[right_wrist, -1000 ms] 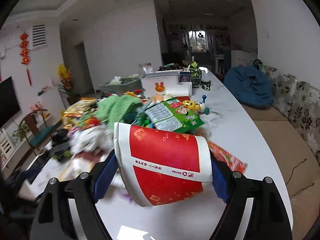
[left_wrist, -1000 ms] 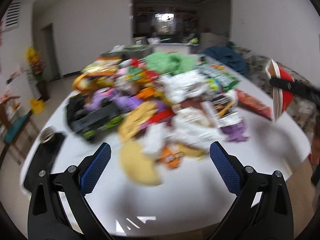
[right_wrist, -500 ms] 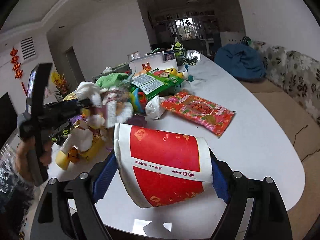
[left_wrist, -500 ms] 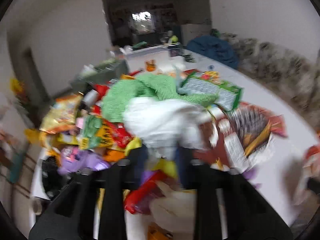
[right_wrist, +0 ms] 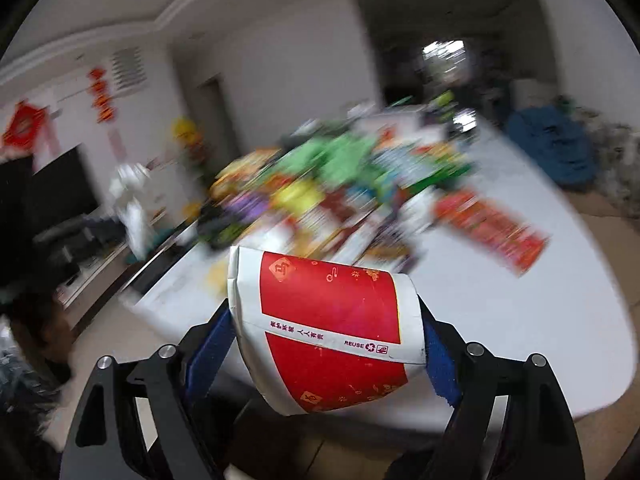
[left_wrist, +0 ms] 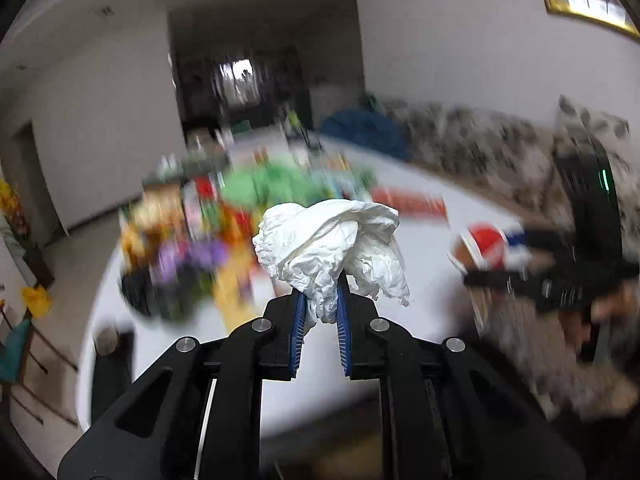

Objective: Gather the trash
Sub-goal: 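Drop the tissue and paper cup into the cardboard box with both tools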

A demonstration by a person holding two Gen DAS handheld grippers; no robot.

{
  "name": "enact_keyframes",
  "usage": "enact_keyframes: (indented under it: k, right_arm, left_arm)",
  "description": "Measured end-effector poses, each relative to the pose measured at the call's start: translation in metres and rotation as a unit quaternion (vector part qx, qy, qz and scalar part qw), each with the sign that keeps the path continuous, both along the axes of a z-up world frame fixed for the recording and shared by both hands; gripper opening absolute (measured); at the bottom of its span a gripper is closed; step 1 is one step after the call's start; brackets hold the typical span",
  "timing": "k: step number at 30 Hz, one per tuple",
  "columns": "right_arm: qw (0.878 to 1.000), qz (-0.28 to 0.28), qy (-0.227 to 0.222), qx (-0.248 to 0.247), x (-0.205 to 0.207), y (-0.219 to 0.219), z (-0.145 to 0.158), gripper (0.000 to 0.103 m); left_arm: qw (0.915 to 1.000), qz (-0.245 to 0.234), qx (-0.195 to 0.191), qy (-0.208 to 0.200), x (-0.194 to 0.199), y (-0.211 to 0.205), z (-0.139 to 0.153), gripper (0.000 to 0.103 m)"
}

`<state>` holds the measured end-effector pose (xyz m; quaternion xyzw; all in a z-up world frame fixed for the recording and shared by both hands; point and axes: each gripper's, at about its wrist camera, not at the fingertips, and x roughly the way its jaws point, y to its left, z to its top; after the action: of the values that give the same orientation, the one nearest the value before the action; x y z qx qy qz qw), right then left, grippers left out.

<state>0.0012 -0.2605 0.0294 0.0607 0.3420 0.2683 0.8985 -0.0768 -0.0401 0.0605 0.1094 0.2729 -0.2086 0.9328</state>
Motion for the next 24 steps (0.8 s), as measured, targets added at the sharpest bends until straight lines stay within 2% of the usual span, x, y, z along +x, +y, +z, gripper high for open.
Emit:
enact_keyframes:
  k: [3, 5, 7, 8, 9, 10, 11, 13, 14, 16, 18, 21, 22, 24]
  right_arm:
    - [0.995, 0.065, 0.065, -0.028, -0.021, 0.028, -0.040, 0.082]
    - [0.990, 0.081, 0.100, -0.051, -0.027, 0.041, -0.067, 0.082]
    - [0.980, 0.099, 0.155, -0.071, -0.025, 0.055, -0.108, 0.083]
    - [0.977, 0.099, 0.172, -0.078, -0.022, 0.059, -0.123, 0.083]
    - [0.972, 0.095, 0.197, -0.088, -0.017, 0.064, -0.144, 0.084]
    - [0.967, 0.096, 0.217, -0.092, -0.013, 0.066, -0.159, 0.086]
    - [0.957, 0.095, 0.253, -0.102, -0.007, 0.069, -0.181, 0.091]
    - [0.943, 0.082, 0.293, -0.133, 0.000, 0.071, -0.206, 0.092]
    - [0.940, 0.081, 0.301, -0.137, 0.000, 0.070, -0.212, 0.092]
    - [0.945, 0.087, 0.287, -0.131, -0.004, 0.066, -0.202, 0.093]
    - [0.953, 0.094, 0.257, -0.132, -0.009, 0.067, -0.182, 0.098]
    - [0.965, 0.112, 0.209, -0.110, -0.023, 0.060, -0.133, 0.098]
    - [0.973, 0.114, 0.177, -0.094, -0.024, 0.057, -0.104, 0.098]
    - [0.983, 0.116, 0.121, -0.080, -0.021, 0.052, -0.067, 0.098]
  left_arm:
    - [0.9963, 0.004, 0.000, 0.086, -0.021, 0.011, -0.058, 0.014]
    - [0.9892, 0.019, 0.013, 0.144, -0.024, 0.019, -0.106, 0.014]
    - [0.9838, 0.027, 0.037, 0.173, -0.024, 0.023, -0.141, 0.017]
    - [0.9803, 0.029, 0.053, 0.188, -0.023, 0.023, -0.159, 0.029]
    - [0.9764, 0.031, 0.071, 0.201, -0.021, 0.022, -0.177, 0.052]
    - [0.9723, 0.032, 0.087, 0.214, -0.018, 0.021, -0.195, 0.069]
    - [0.9694, 0.038, 0.101, 0.221, -0.016, 0.020, -0.209, 0.090]
    - [0.9670, 0.033, 0.115, 0.225, -0.016, 0.017, -0.225, 0.090]
    - [0.9657, 0.028, 0.117, 0.230, -0.016, 0.016, -0.229, 0.090]
    - [0.9656, 0.027, 0.125, 0.226, -0.016, 0.015, -0.229, 0.090]
    - [0.9690, 0.022, 0.118, 0.216, -0.018, 0.017, -0.221, 0.090]
    - [0.9733, 0.028, 0.094, 0.208, -0.022, 0.023, -0.203, 0.090]
    - [0.9749, 0.030, 0.083, 0.205, -0.024, 0.026, -0.197, 0.090]
    - [0.9793, 0.035, 0.062, 0.189, -0.025, 0.031, -0.177, 0.090]
